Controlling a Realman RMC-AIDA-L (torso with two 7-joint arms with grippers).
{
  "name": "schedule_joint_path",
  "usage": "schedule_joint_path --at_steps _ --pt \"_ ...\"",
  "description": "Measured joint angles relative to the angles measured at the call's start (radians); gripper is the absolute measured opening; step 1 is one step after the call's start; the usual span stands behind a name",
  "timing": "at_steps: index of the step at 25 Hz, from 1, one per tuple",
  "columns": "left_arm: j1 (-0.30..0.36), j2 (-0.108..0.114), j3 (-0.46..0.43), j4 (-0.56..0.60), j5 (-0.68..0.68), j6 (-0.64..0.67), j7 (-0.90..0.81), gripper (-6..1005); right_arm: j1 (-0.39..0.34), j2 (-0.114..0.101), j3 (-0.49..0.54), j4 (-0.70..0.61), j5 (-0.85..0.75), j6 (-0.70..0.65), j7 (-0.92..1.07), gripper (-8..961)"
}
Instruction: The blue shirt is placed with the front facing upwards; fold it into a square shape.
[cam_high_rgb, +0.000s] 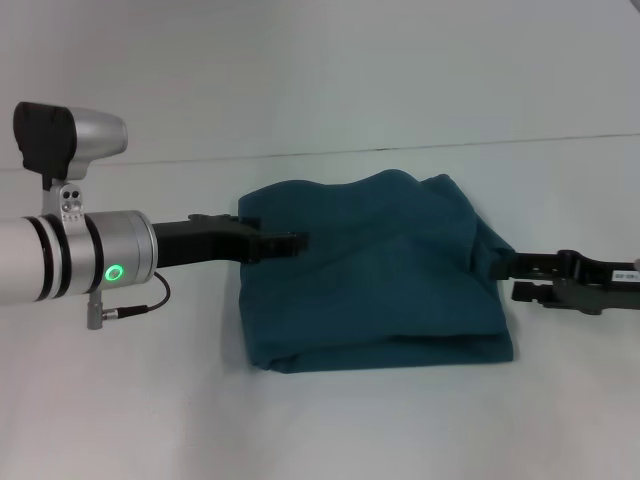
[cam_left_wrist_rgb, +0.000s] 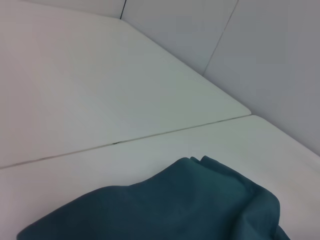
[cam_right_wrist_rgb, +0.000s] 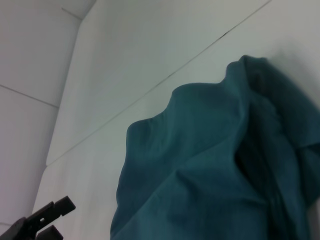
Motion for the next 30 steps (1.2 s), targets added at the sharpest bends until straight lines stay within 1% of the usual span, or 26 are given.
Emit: schedule_joint_path --at_steps 5,17,24,30 --pt "0.003 0.000 -0.005 -0.001 0.000 0.000 0.013 843 0.032 0.009 0.002 0.032 -0.039 0.025 0.005 714" --pt "0.005 0.000 -0.007 -0.005 0.000 0.000 0.021 843 0.032 0.013 0.000 0.043 -0.047 0.063 0.002 698" --pt "0.005 0.000 -0.007 -0.006 0.000 0.000 0.021 843 0.034 0.035 -0.004 0.055 -0.047 0.077 -0.022 699" --pt "0.005 0.000 -0.006 -0.006 0.000 0.000 0.023 843 0.028 0.044 0.000 0.049 -0.044 0.060 -0.035 643"
